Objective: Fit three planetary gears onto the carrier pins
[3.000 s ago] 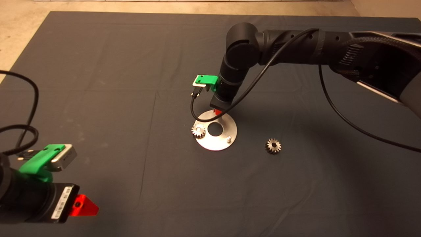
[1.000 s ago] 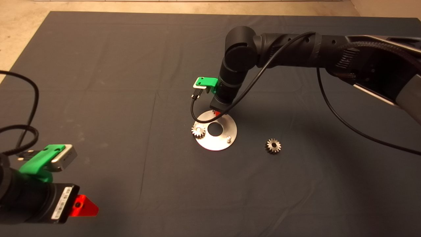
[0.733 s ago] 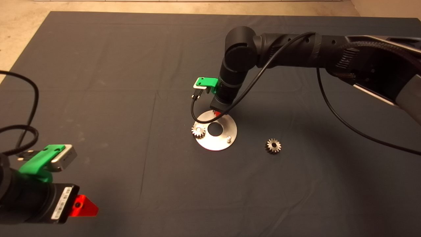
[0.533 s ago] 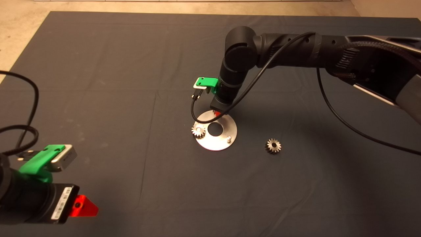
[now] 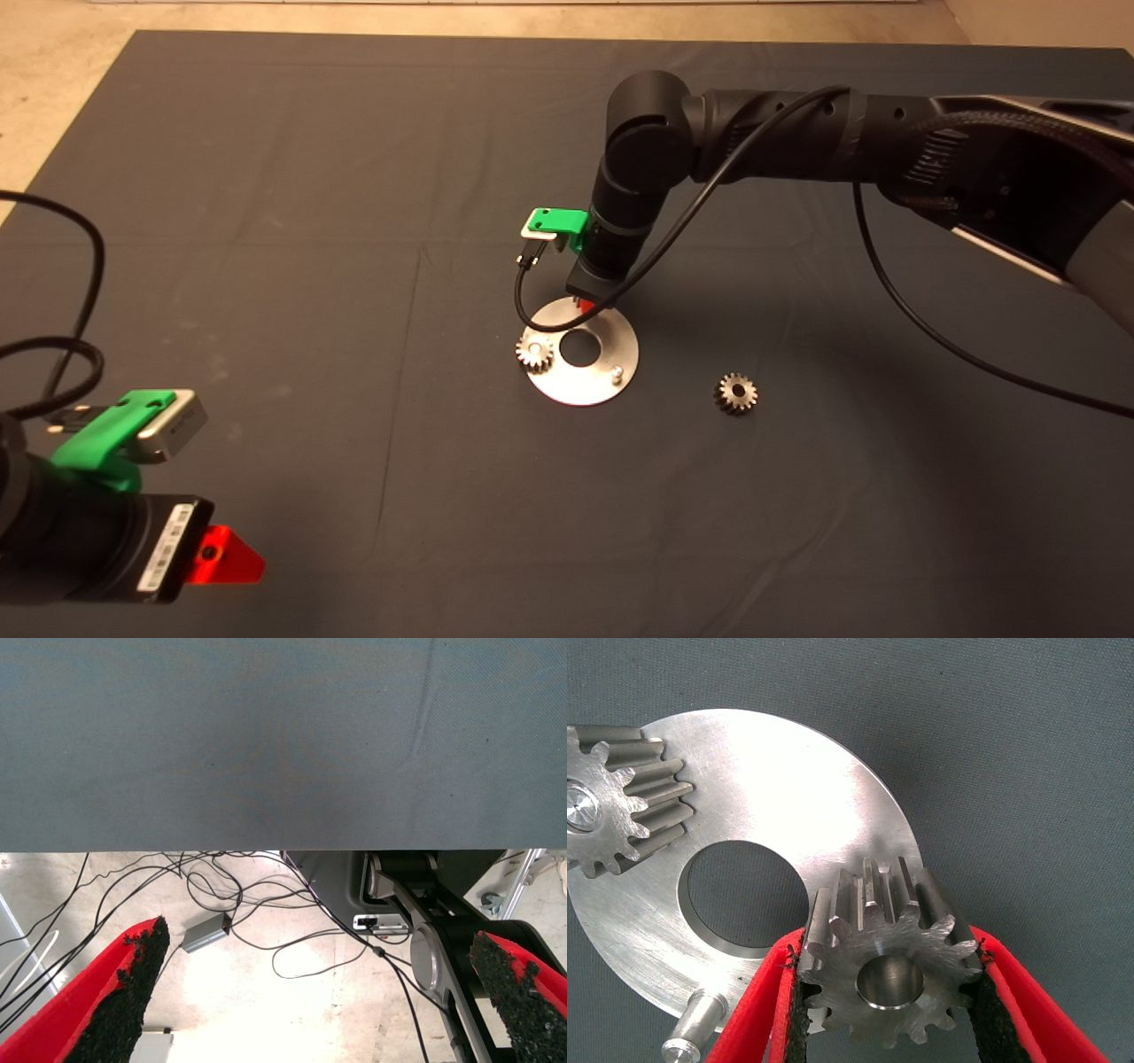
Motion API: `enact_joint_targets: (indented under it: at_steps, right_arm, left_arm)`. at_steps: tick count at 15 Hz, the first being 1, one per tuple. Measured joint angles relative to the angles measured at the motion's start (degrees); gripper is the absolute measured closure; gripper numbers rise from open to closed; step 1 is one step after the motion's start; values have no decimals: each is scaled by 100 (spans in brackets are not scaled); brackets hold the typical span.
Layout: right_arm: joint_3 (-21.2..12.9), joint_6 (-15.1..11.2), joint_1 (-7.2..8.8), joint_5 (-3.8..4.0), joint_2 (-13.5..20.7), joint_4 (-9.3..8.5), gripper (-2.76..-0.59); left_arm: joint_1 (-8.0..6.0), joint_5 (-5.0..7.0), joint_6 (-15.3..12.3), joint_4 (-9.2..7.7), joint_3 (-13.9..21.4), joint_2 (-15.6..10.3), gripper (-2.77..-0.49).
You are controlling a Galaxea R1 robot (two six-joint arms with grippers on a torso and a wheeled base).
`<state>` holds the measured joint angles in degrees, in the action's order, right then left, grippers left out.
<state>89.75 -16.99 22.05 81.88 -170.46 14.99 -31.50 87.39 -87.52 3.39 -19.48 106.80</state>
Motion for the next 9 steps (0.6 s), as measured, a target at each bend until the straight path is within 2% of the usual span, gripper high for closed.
enact_joint_targets:
  at_steps: [5,6,7,9]
  right_arm:
    - [0,0,0,-2,12,0,-104]
    - [0,0,-1,6,12,0,-104]
    - [0,0,-17,48,23,2,-105]
    - [2,0,-32,23,32,13,-105]
  left_arm:
    - [0,0,0,0,0,0,-246]
    - [0,0,-2,0,0,1,-246]
    - [0,0,-2,0,0,1,-246]
    - [2,0,-2,0,0,1,-246]
